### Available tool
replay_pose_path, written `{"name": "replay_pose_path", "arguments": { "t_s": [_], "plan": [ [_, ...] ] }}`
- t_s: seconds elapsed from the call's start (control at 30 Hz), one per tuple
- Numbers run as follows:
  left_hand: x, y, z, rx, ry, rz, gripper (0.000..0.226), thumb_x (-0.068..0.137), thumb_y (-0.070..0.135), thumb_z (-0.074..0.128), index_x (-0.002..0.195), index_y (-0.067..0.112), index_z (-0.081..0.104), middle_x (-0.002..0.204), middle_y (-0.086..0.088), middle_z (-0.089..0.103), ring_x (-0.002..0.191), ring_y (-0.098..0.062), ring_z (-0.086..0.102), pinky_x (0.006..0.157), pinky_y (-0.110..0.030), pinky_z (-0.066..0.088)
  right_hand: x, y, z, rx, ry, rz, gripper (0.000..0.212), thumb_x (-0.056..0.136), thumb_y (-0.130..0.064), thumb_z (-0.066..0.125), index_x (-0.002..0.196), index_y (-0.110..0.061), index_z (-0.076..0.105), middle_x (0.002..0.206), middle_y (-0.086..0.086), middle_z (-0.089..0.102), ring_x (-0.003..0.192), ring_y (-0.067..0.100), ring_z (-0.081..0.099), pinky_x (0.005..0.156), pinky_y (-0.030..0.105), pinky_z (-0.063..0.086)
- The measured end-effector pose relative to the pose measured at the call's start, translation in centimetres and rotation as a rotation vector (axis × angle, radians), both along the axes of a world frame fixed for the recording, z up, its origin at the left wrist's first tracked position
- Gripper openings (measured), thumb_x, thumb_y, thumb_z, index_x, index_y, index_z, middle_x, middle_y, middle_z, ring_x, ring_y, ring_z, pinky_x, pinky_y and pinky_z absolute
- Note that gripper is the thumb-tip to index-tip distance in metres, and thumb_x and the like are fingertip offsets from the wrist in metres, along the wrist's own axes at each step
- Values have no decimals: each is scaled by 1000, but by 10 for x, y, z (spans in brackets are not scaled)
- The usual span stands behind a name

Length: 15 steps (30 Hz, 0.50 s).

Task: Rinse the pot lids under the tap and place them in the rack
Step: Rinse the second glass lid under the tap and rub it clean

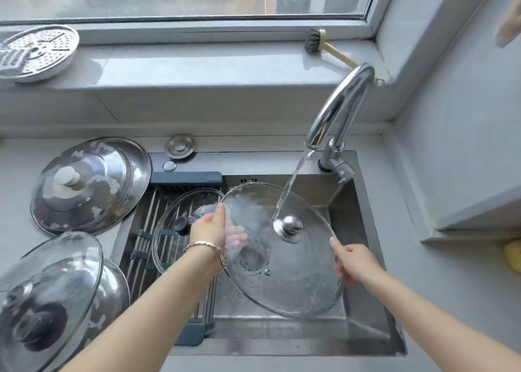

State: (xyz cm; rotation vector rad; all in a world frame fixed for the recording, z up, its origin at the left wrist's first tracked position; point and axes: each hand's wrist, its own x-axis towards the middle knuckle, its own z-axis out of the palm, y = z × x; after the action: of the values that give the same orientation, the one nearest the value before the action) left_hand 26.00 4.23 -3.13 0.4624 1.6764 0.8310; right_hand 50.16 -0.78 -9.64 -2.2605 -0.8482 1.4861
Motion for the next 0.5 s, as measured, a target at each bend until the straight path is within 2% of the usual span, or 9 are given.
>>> {"name": "replay_pose_path", "arguments": {
  "t_s": [0.07, 0.17, 0.23, 0.3, 0.37, 0.43, 0.5],
  "plan": [
    [12, 7, 8, 24, 65, -108, 31, 95, 32, 44, 77, 7, 51, 58, -13, 61, 32, -13, 56, 35, -19, 46, -3, -4, -14, -93, 65, 12, 34, 94, -33, 47, 72, -8, 53, 59, 8, 56, 45, 18, 48, 44, 21, 38],
    [36, 16, 18, 119, 214, -311, 33, 96, 31, 42, 74, 7, 47, 60, -13, 59, 37, -15, 56, 40, -23, 48, -4, -3, -31, -93, -7, 129, 25, 87, -16, 48, 63, -14, 48, 61, 7, 53, 49, 17, 44, 52, 26, 37],
    [53, 22, 22, 209, 366, -482, 34, 94, 34, 43, 76, 6, 49, 65, -14, 62, 50, -25, 63, 55, -34, 56, -2, 5, -29, -20, -37, 112, 24, 85, -14, 48, 62, -17, 54, 65, 3, 54, 59, 18, 47, 61, 30, 41],
    [69, 26, 24, 276, 598, -695, 37, 93, 39, 41, 77, 8, 52, 75, -14, 67, 69, -31, 67, 71, -42, 56, 0, 17, -20, 97, -48, 60, 16, 88, -15, 51, 93, -14, 67, 89, 4, 65, 84, 21, 59, 82, 35, 50],
    [83, 29, 30, 314, 776, -858, 35, 94, 38, 40, 77, 11, 53, 84, -11, 69, 81, -30, 65, 78, -39, 53, 1, 32, -4, 206, -66, -7, 34, 89, -14, 51, 121, -6, 57, 118, 10, 62, 109, 25, 58, 99, 42, 45],
    [93, 33, 34, 336, 850, -942, 32, 95, 36, 42, 81, 10, 55, 92, -12, 67, 87, -30, 63, 80, -36, 51, 1, 47, 14, 298, -65, -44, 44, 92, -14, 48, 134, -4, 44, 133, 12, 53, 120, 25, 52, 106, 40, 39],
    [95, 37, 36, 338, 859, -946, 33, 95, 34, 45, 85, 6, 58, 94, -13, 67, 88, -31, 63, 80, -36, 52, 1, 63, 24, 356, -30, -51, 49, 94, -14, 44, 141, -4, 33, 142, 11, 44, 129, 23, 44, 108, 31, 32]
  ]
}}
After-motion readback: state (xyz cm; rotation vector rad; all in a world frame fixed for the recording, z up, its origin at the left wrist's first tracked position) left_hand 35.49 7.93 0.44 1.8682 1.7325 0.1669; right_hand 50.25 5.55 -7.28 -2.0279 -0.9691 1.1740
